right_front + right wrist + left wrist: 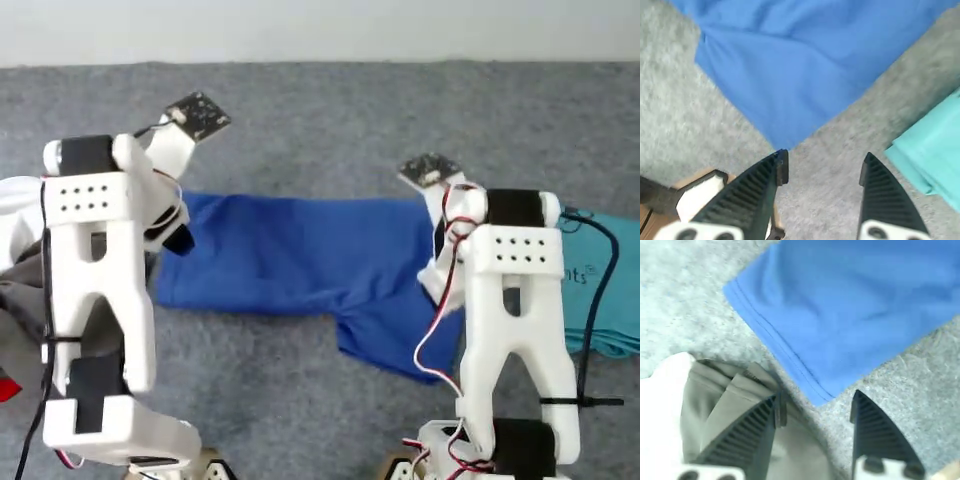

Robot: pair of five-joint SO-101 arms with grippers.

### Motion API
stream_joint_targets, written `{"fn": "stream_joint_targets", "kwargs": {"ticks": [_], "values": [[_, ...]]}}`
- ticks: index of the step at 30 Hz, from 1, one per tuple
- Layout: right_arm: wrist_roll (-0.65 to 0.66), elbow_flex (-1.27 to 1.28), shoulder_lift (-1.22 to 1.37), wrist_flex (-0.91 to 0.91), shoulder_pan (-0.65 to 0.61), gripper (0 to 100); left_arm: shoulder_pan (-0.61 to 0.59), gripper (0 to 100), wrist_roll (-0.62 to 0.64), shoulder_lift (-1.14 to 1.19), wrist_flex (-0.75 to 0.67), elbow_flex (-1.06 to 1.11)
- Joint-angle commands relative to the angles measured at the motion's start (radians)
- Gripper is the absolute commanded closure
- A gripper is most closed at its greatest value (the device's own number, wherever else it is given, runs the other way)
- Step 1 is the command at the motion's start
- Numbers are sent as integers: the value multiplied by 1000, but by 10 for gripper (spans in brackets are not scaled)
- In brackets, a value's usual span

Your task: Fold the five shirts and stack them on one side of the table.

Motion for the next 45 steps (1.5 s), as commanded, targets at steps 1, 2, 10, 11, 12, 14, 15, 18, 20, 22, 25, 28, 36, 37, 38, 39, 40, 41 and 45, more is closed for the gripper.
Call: {"fn": "stream_joint_targets", "kwargs": {"ticks": [1,2,10,11,12,14,15,18,20,22,25,28,36,37,38,39,40,41,45], "values": [[2,-86,44,-59,-7,760,3,791,11,-63,21,-12],[0,-97,68,-85,-7,760,3,793,12,-63,20,-7],[-186,-110,271,-409,-7,904,18,991,23,57,-126,64],[-199,-110,295,-453,-7,961,18,986,54,92,-143,65],[-207,-110,318,-493,-4,998,17,984,103,126,-160,64],[-213,-110,366,-539,-1,961,12,987,209,186,-193,62],[-210,-110,389,-552,4,962,12,987,253,209,-199,62],[-210,-110,423,-550,27,992,26,987,339,201,-195,62],[-213,-130,392,-484,56,989,54,987,361,152,-184,62],[-213,-173,338,-381,82,989,97,987,364,84,-181,67],[-207,-241,248,-226,140,989,192,987,364,11,-158,68],[-206,-276,151,-124,232,989,313,987,362,9,-129,67],[-98,-278,-104,21,521,987,675,956,361,78,-115,62],[-84,-278,-125,30,553,987,723,925,361,87,-115,62],[-72,-276,-142,39,585,987,767,888,361,98,-115,62],[-61,-276,-160,47,621,987,809,852,364,109,-117,62],[-54,-275,-176,47,654,987,844,825,367,121,-120,62],[-51,-275,-188,47,688,987,878,809,367,135,-123,62],[-32,-275,-211,47,780,987,976,796,364,209,-176,61]]}}
